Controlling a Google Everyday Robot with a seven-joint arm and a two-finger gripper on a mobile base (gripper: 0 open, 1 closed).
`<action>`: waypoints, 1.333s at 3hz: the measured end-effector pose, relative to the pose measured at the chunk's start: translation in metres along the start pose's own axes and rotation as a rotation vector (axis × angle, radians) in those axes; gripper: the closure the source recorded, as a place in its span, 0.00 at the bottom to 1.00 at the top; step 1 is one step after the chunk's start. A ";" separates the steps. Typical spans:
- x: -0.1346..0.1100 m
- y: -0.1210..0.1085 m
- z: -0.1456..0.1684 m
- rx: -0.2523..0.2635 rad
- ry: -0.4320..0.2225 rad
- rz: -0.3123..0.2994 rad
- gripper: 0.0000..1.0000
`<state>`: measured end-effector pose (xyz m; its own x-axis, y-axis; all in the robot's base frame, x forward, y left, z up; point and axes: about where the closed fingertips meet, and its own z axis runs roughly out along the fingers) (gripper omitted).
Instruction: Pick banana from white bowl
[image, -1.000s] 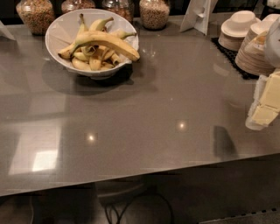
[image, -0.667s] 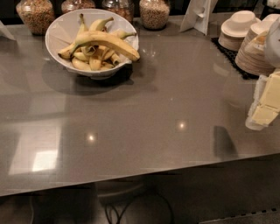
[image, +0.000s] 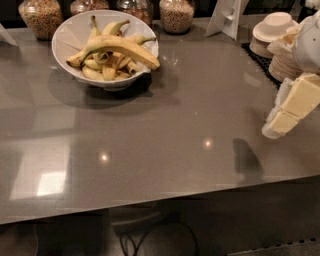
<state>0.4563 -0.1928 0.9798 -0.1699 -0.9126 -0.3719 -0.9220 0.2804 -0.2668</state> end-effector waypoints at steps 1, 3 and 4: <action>-0.035 -0.014 0.010 0.023 -0.133 -0.017 0.00; -0.103 -0.050 0.041 0.054 -0.271 -0.076 0.00; -0.137 -0.073 0.070 0.050 -0.294 -0.107 0.00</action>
Offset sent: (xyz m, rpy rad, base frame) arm 0.0697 0.0865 0.0248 0.2662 -0.1678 0.1192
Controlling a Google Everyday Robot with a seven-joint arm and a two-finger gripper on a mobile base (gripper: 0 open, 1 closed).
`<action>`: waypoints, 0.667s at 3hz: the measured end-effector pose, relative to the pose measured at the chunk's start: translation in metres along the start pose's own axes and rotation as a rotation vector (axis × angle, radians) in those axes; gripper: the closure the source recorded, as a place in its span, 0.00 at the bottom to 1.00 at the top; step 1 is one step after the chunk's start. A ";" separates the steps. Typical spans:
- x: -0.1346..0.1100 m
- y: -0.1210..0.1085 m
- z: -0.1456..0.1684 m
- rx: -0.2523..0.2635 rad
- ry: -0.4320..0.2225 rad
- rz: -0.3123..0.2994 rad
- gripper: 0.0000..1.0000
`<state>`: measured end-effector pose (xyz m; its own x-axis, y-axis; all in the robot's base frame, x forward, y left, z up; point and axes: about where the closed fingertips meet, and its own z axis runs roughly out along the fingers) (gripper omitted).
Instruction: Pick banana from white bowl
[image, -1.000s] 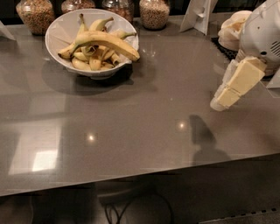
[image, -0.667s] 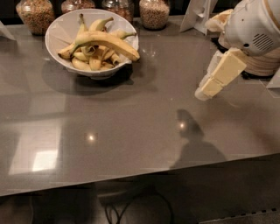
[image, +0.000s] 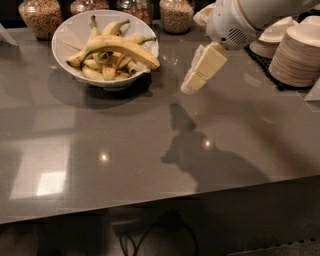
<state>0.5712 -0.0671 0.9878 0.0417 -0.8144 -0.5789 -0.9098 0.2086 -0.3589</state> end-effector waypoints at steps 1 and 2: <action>-0.045 -0.045 0.068 -0.009 -0.051 -0.019 0.00; -0.047 -0.042 0.069 -0.014 -0.053 -0.023 0.00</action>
Offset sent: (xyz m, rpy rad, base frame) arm 0.1094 0.1047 -0.0096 0.0627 -0.0346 0.0481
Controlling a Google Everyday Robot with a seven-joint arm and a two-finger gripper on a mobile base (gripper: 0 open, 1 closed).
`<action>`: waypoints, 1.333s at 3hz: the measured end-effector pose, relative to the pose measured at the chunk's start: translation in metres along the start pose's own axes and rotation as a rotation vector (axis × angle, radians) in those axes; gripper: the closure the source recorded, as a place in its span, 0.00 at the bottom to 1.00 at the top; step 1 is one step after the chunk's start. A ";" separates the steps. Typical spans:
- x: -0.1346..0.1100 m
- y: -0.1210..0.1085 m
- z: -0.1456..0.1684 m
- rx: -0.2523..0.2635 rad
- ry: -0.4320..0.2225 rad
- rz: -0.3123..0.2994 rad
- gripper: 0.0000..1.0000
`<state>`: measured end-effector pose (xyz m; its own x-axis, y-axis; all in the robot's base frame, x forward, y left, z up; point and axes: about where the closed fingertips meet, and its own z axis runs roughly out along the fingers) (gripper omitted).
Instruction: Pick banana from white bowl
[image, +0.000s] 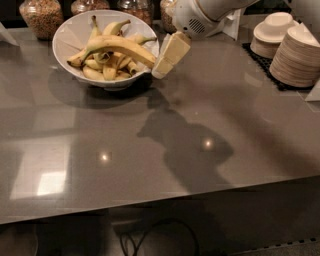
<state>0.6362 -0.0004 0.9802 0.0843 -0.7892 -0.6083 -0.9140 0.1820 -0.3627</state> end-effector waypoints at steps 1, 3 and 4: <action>-0.005 -0.003 0.017 0.001 -0.016 -0.018 0.00; -0.022 -0.016 0.071 -0.038 -0.063 -0.038 0.00; -0.025 -0.024 0.089 -0.038 -0.077 -0.039 0.01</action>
Offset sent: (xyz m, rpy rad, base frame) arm 0.0459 0.0607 -0.0292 0.0560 -0.0258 0.0766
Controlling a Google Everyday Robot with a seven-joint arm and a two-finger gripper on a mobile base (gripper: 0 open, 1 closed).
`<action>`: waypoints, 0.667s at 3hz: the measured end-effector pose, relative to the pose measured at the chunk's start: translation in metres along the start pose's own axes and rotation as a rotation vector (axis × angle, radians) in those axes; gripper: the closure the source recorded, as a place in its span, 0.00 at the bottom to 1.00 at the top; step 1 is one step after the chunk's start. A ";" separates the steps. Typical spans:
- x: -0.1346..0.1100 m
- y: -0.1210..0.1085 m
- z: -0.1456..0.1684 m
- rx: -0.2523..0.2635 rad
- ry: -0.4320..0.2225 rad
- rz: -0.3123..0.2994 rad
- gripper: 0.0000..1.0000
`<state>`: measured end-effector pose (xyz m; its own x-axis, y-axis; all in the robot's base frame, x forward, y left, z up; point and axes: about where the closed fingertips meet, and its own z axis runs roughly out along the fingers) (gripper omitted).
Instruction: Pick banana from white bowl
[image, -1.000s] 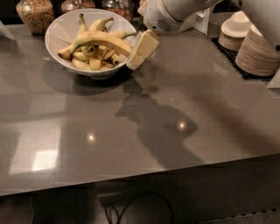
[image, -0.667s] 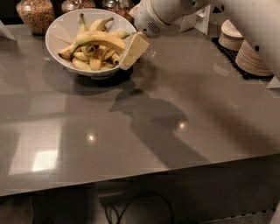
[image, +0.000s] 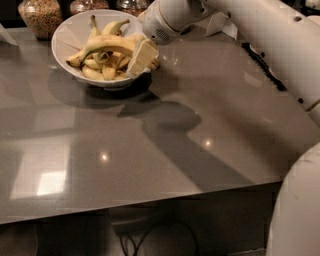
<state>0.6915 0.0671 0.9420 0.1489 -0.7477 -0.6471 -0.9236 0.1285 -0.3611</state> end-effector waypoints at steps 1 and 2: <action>-0.001 -0.007 0.011 0.003 -0.009 0.000 0.06; -0.005 -0.013 0.022 0.004 -0.024 -0.003 0.25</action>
Offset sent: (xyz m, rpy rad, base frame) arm 0.0312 0.0215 -0.0049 0.0383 -0.0209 0.0091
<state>0.7109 0.0830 0.9351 0.1601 -0.7322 -0.6620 -0.9219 0.1288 -0.3654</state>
